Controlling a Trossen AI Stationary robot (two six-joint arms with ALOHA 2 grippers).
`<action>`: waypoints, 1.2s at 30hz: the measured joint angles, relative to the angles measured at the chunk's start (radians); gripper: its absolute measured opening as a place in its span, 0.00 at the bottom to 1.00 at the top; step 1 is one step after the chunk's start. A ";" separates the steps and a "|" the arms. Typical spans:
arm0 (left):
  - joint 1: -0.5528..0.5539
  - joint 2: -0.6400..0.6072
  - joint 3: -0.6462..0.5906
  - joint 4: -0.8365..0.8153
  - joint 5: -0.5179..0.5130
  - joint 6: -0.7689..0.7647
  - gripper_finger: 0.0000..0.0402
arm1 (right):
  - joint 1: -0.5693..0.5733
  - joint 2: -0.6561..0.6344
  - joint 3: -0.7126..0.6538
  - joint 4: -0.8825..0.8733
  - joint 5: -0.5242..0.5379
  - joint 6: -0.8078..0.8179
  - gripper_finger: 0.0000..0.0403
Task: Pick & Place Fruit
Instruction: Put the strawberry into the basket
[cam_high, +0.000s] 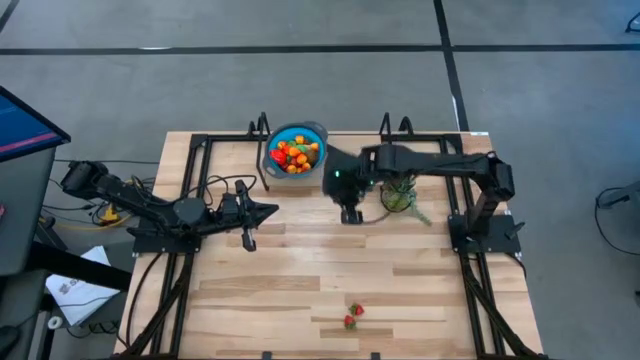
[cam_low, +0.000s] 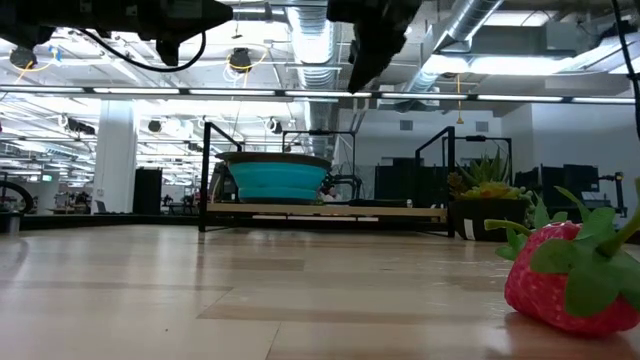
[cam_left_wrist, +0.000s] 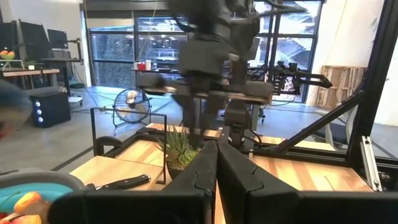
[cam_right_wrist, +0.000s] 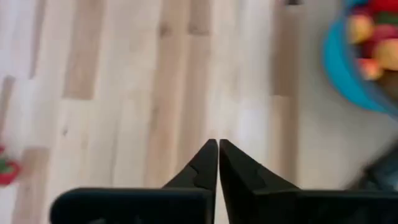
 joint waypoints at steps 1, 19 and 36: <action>0.000 0.000 0.000 0.000 0.000 0.000 0.00 | 0.021 -0.002 -0.014 0.001 -0.001 -0.001 0.02; 0.000 0.000 0.000 -0.003 0.000 0.000 0.00 | 0.315 -0.374 -0.592 0.416 0.000 0.344 0.00; 0.000 0.000 0.000 0.001 0.000 0.000 0.00 | 0.581 -0.378 -0.652 0.538 0.168 0.644 0.00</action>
